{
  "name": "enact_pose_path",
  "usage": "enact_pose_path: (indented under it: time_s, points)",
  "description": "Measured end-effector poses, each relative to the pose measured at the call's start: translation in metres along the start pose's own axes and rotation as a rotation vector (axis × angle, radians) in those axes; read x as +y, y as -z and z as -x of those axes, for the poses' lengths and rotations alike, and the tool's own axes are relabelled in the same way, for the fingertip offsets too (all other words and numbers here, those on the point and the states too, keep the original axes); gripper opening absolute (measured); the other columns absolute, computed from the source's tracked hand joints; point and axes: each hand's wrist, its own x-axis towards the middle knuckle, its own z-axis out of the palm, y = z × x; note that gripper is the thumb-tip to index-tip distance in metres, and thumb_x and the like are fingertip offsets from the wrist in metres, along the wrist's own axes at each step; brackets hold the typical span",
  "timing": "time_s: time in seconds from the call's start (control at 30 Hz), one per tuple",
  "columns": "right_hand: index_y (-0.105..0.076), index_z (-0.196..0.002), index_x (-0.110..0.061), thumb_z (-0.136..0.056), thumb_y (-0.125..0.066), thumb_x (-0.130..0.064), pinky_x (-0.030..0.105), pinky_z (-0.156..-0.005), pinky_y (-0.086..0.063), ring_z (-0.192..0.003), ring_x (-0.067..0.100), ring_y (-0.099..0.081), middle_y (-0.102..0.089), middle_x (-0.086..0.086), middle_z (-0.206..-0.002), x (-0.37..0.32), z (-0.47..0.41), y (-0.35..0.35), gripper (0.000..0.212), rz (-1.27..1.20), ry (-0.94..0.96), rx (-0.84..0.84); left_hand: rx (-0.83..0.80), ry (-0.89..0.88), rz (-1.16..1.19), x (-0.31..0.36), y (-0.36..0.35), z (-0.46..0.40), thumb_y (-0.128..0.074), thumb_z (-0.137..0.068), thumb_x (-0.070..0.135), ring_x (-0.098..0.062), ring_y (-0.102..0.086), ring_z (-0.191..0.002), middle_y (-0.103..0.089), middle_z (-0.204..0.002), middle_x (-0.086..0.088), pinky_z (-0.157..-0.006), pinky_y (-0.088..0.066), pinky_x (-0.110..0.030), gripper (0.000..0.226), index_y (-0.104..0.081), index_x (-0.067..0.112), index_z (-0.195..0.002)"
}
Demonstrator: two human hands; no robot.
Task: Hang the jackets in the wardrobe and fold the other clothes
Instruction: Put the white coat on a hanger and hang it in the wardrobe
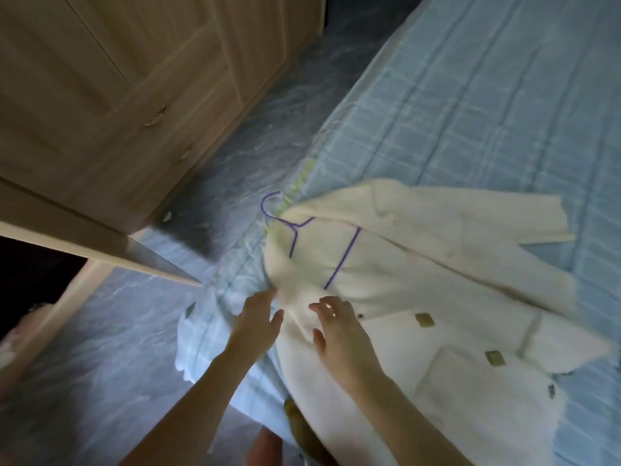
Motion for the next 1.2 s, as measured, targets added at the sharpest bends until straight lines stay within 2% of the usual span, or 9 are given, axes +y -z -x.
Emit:
enact_pose_path:
  time_s: [0.17, 0.27, 0.37, 0.53, 0.7, 0.8, 0.9, 1.1, 1.2]
  points:
    - [-0.045, -0.138, -0.020, -0.093, -0.051, -0.010, 0.030, -0.091, -0.050, -0.123, 0.018, -0.048, -0.045, -0.001, -0.140, -0.001, -0.018, -0.032, 0.047, -0.070, -0.033, -0.087, 0.070, 0.082, 0.108, 0.005, -0.023, -0.011, -0.063, -0.092, 0.023, -0.025, -0.050, -0.124, -0.054, -0.133, -0.009, -0.104, -0.042, -0.035, 0.052, -0.045, 0.007, -0.138]
    - [-0.032, -0.147, -0.021, -0.096, -0.044, -0.012, 0.032, -0.099, -0.045, -0.130, 0.018, -0.041, -0.035, -0.001, -0.148, -0.001, -0.029, -0.034, 0.053, -0.084, -0.092, -0.191, 0.094, 0.171, 0.197, 0.010, -0.020, -0.018, -0.068, -0.086, 0.023, -0.024, -0.059, -0.111, -0.063, -0.119, -0.005, -0.091, -0.051, -0.038, 0.044, -0.053, 0.012, -0.126]
    - [-0.028, -0.148, -0.021, -0.096, -0.042, -0.012, 0.038, -0.090, -0.049, -0.120, 0.023, -0.049, -0.043, 0.003, -0.138, -0.007, -0.039, -0.025, 0.055, -0.091, -0.157, -0.263, 0.041, 0.205, 0.234, 0.014, -0.013, -0.026, -0.071, -0.081, 0.019, -0.024, -0.063, -0.093, -0.065, -0.100, -0.004, -0.075, -0.052, -0.032, 0.034, -0.052, 0.011, -0.109]
    - [-0.040, -0.129, -0.020, -0.099, -0.038, -0.033, 0.036, -0.078, -0.044, -0.112, 0.027, -0.050, -0.048, 0.005, -0.116, -0.021, -0.054, -0.005, 0.033, -0.106, -0.272, -0.206, -0.056, 0.184, 0.301, 0.025, 0.003, -0.026, -0.071, -0.082, 0.024, -0.007, -0.055, -0.075, -0.057, -0.087, 0.005, -0.055, -0.040, -0.014, 0.029, -0.050, 0.013, -0.099]
    - [-0.043, -0.108, -0.014, -0.092, -0.046, -0.050, 0.040, -0.079, -0.046, -0.112, 0.025, -0.043, -0.045, 0.004, -0.112, -0.044, -0.059, 0.023, 0.039, -0.146, -0.398, -0.039, -0.077, 0.050, 0.483, 0.048, 0.019, 0.002, -0.057, -0.089, 0.017, -0.002, -0.057, -0.066, -0.062, -0.083, 0.004, -0.055, -0.042, -0.013, 0.011, -0.048, 0.024, -0.090]
    - [-0.043, -0.110, -0.015, -0.092, -0.047, -0.049, 0.041, -0.081, -0.048, -0.112, 0.024, -0.043, -0.046, 0.004, -0.114, -0.055, -0.057, 0.048, 0.039, -0.096, -0.382, 0.052, -0.150, -0.028, 0.534, 0.063, 0.030, 0.027, -0.067, -0.084, 0.014, 0.006, -0.053, -0.062, -0.065, -0.085, 0.007, -0.059, -0.043, -0.010, 0.036, -0.051, 0.036, -0.109]
    - [-0.043, -0.109, -0.015, -0.091, -0.048, -0.039, 0.040, -0.080, -0.047, -0.109, 0.025, -0.046, -0.047, 0.004, -0.112, -0.064, -0.047, 0.078, 0.030, -0.091, -0.391, 0.076, -0.247, -0.098, 0.562, 0.078, 0.040, 0.047, -0.075, -0.079, 0.014, 0.006, -0.052, -0.064, -0.066, -0.092, 0.005, -0.064, -0.045, -0.013, 0.055, -0.050, 0.032, -0.125]
    - [-0.048, -0.092, -0.017, -0.077, -0.065, -0.032, 0.028, -0.070, -0.041, -0.099, 0.027, -0.062, -0.064, 0.007, -0.104, -0.051, -0.018, 0.146, 0.027, -0.220, -0.505, -0.015, -0.479, -0.348, 0.318, 0.097, 0.090, 0.062, -0.069, -0.081, 0.020, 0.004, -0.056, -0.066, -0.066, -0.081, 0.006, -0.069, -0.044, -0.013, 0.038, -0.061, 0.050, -0.104]
    - [-0.054, -0.095, -0.018, -0.078, -0.068, -0.036, 0.026, -0.069, -0.035, -0.100, 0.024, -0.060, -0.065, 0.004, -0.107, -0.049, 0.004, 0.181, 0.029, -0.182, -0.435, -0.037, -0.332, -0.369, 0.180, 0.113, 0.122, 0.035, -0.062, -0.087, 0.009, 0.003, -0.057, -0.070, -0.065, -0.092, 0.005, -0.076, -0.050, -0.019, 0.042, -0.060, 0.022, -0.127]
